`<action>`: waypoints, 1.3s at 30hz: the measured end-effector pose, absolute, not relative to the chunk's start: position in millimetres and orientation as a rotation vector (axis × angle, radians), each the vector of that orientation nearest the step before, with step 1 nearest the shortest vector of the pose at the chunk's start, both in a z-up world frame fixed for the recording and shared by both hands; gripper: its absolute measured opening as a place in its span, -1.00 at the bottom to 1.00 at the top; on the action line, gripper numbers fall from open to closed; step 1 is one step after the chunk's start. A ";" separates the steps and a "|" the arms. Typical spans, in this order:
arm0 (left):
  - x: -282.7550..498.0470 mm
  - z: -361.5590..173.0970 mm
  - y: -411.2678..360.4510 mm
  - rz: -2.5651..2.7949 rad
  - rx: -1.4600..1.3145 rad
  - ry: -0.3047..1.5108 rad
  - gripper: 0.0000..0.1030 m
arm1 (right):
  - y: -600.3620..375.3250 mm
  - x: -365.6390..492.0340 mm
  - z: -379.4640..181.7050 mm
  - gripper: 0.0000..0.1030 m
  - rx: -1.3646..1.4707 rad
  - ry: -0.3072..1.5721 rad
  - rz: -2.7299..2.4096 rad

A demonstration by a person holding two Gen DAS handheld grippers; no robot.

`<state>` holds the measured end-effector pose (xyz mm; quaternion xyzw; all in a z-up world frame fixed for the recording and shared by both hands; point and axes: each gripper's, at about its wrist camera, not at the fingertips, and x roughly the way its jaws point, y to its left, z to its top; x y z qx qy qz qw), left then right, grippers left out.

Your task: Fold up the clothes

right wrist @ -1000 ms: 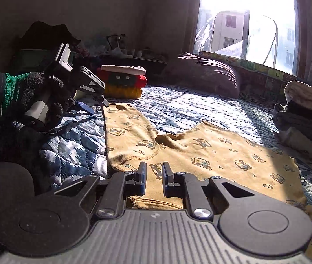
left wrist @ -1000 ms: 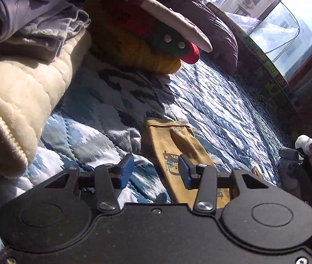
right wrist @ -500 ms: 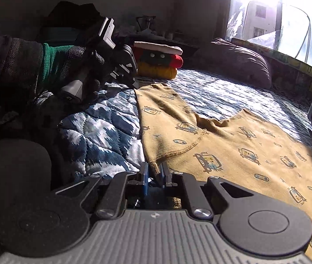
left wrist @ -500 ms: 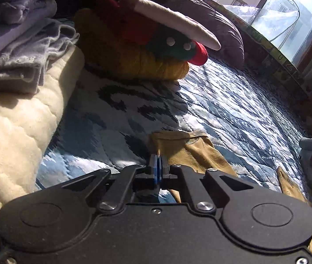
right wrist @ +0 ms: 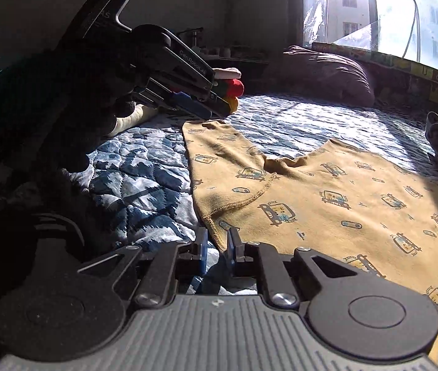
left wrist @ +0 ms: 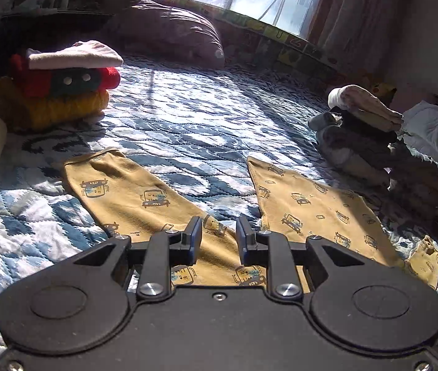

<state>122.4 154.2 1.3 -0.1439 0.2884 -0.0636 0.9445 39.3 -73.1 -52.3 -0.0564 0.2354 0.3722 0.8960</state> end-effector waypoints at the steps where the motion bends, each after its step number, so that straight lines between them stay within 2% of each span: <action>1: 118.0 0.2 140.3 -0.177 -0.302 0.605 -0.58 | -84.4 36.8 -49.8 -0.69 -0.089 0.503 0.756; 4: 108.1 -19.1 113.2 -0.231 -0.335 0.657 -0.59 | -118.7 29.6 -42.6 -0.69 -0.004 0.536 0.702; 6: 113.9 -48.8 99.6 -0.227 -0.318 0.772 -0.55 | -149.8 25.2 -37.5 -0.69 0.078 0.543 0.633; 7: 114.8 -60.6 96.9 -0.221 -0.307 0.778 -0.54 | -164.8 24.1 -35.9 -0.69 0.128 0.543 0.596; 8: 109.7 -64.3 96.1 -0.234 -0.289 0.707 -0.46 | -179.9 22.9 -34.3 -0.66 0.177 0.543 0.559; 10: 107.2 -53.6 94.9 -0.234 -0.298 0.718 -0.44 | -217.3 19.3 -36.5 -0.60 0.314 0.547 0.460; 11: 103.7 -46.5 93.7 -0.241 -0.304 0.705 -0.10 | -234.5 18.0 -41.4 -0.53 0.371 0.558 0.420; 12: 100.2 -39.4 92.5 -0.249 -0.311 0.692 0.13 | -251.6 16.6 -46.3 -0.50 0.429 0.568 0.379; 16: 94.9 -13.6 70.1 -0.296 -0.248 0.646 0.14 | -307.6 15.3 -63.6 -0.46 0.586 0.586 0.229; 22: 117.2 16.9 -15.5 -0.437 -0.096 0.609 0.24 | -332.9 15.6 -81.1 -0.46 0.646 0.547 0.119; 28: 147.0 39.3 -137.1 -0.589 0.147 0.614 0.24 | -324.7 29.1 -89.0 -0.46 0.495 0.589 0.042; 30: 150.9 41.4 -184.0 -0.662 0.274 0.615 0.22 | -314.7 24.9 -87.5 -0.34 0.426 0.568 0.048; 32: 153.4 41.0 -222.8 -0.714 0.372 0.624 0.20 | -310.6 23.7 -88.4 -0.11 0.412 0.553 0.058; 37: 159.5 17.3 -312.7 -0.799 0.605 0.650 -0.17 | -309.6 26.1 -89.4 -0.08 0.391 0.545 0.071; 39: 165.7 0.8 -343.3 -0.794 0.683 0.665 -0.38 | -307.5 26.1 -90.3 -0.08 0.378 0.538 0.068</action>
